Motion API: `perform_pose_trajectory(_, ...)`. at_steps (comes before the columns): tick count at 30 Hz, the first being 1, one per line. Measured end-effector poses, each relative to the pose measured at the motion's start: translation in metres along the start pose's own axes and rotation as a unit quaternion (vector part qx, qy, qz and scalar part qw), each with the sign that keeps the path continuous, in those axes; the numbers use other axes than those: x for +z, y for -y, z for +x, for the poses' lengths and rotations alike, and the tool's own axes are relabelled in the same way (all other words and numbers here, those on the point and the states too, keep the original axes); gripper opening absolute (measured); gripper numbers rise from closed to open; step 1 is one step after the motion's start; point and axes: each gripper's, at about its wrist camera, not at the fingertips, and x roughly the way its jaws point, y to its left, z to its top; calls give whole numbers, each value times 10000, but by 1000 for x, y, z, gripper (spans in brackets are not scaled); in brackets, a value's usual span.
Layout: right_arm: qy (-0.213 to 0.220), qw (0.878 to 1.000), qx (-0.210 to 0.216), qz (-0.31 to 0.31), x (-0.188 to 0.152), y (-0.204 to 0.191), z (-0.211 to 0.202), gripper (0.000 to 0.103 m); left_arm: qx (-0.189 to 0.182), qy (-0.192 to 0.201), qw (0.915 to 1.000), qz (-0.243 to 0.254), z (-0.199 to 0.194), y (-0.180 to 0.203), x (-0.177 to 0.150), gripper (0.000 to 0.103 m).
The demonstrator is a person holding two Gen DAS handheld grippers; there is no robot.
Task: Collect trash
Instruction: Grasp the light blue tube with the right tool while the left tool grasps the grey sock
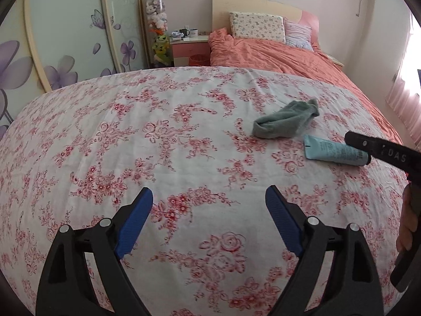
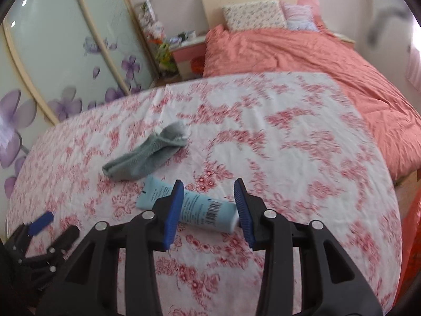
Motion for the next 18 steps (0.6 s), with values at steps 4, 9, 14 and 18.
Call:
perform_pose_trajectory(4,-250,9993,209,-162,-11,0,-6,39,-19,9,10000,-46,2,-6,1,87)
perform_pose_trajectory(9,-288,9985,285,-368,-32,-6,-16,39,-46,-26,9999,-95,4,-6,0,87)
perform_pose_trajectory(14,-123,9995,-9,-307,-33,-12,-6,33,-46,20,10000,-44,5,1,6,87)
perform_pose_trajectory(18,-34,9993,-171,-322,-37,-9,-9,27,-171,153,9997,89,8,16,21,87)
